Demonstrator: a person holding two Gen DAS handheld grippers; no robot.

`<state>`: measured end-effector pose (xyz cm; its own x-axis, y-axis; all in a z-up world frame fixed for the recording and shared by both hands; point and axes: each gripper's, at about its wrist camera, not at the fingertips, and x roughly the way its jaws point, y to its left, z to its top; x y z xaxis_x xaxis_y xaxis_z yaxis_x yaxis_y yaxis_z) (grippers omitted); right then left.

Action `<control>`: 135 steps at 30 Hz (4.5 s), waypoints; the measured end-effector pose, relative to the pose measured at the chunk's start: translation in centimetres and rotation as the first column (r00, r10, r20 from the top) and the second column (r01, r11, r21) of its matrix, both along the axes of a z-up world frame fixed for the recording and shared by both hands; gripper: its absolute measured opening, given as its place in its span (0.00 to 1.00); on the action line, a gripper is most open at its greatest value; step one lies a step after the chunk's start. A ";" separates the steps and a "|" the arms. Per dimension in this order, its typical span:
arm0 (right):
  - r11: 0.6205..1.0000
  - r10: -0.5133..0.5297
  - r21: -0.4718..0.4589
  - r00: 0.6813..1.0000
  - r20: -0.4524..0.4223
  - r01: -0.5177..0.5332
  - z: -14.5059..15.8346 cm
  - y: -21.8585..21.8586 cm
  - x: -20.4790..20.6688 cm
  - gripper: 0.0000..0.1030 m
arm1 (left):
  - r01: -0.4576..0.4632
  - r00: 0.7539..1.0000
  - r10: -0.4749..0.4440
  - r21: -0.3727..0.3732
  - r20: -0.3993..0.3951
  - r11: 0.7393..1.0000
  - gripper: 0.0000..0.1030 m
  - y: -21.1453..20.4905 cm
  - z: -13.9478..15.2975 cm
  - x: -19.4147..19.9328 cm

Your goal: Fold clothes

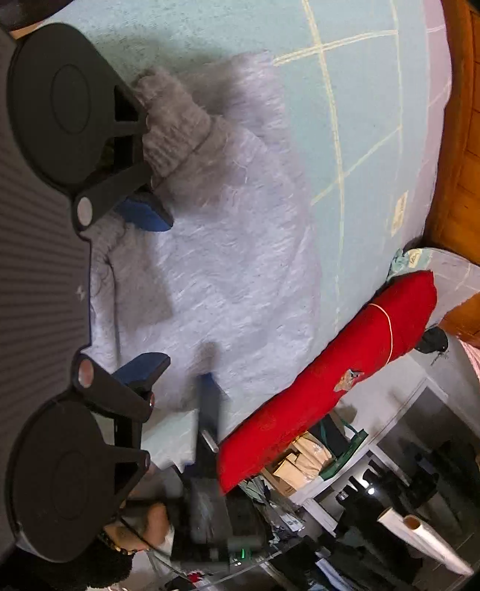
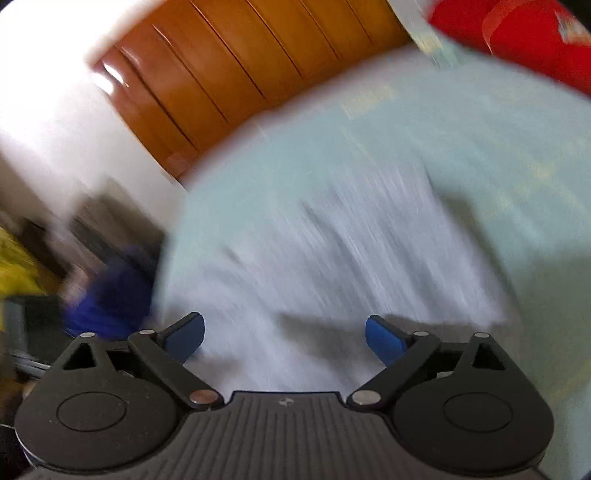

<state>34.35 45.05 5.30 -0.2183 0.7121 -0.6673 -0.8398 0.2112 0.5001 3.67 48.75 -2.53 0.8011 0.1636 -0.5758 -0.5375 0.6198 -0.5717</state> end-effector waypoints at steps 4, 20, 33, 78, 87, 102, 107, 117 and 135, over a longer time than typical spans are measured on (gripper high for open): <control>0.995 0.046 0.084 0.993 0.106 -0.055 2.1 -1.3 -0.4 0.94 | 0.011 1.000 -0.011 -0.006 -0.013 1.000 0.71 0.4 0.1 0.3; 0.988 0.076 0.154 0.902 -0.424 -0.011 -4.5 4.7 13.7 1.00 | 0.014 1.000 -0.012 -0.076 0.023 0.997 0.72 2.1 -1.4 7.4; 0.952 0.225 0.302 0.789 -0.572 -0.052 -4.8 10.3 14.2 1.00 | 0.037 0.997 -0.032 -0.067 0.073 0.997 0.73 1.9 -1.3 6.0; 0.997 -0.070 0.014 0.878 0.474 0.071 3.2 1.1 0.8 1.00 | 0.026 0.997 -0.028 0.022 0.071 0.999 0.80 2.9 5.8 5.2; 0.997 -0.023 0.074 0.887 0.460 -0.013 -3.5 0.0 -3.6 1.00 | 0.066 0.996 -0.070 -0.073 -0.053 0.995 0.76 6.4 -0.6 14.1; 0.976 0.143 0.071 0.856 0.496 -0.204 -3.2 0.3 -9.2 1.00 | -0.131 0.972 0.123 -0.025 -0.202 0.991 0.78 6.3 1.3 9.3; 0.979 0.135 0.071 0.864 0.486 -0.193 -3.1 0.1 -9.0 1.00 | -0.005 0.989 0.011 0.036 -0.149 0.999 0.79 6.9 5.5 14.0; 0.972 0.143 0.093 0.861 0.487 -0.214 -3.7 -0.4 -8.9 1.00 | 0.003 0.983 -0.009 -0.035 -0.186 0.999 0.81 13.7 -1.4 23.8; 0.970 0.146 0.097 0.851 0.505 -0.224 -4.4 -0.7 -9.1 1.00 | -0.046 0.993 0.044 -0.016 -0.107 0.999 0.85 14.6 0.1 25.2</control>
<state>25.27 44.30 0.92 -0.0280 0.7892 -0.6135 -0.9996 -0.0156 0.0256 28.86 63.38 -2.39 0.7269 0.1867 -0.6609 -0.6231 0.5838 -0.5205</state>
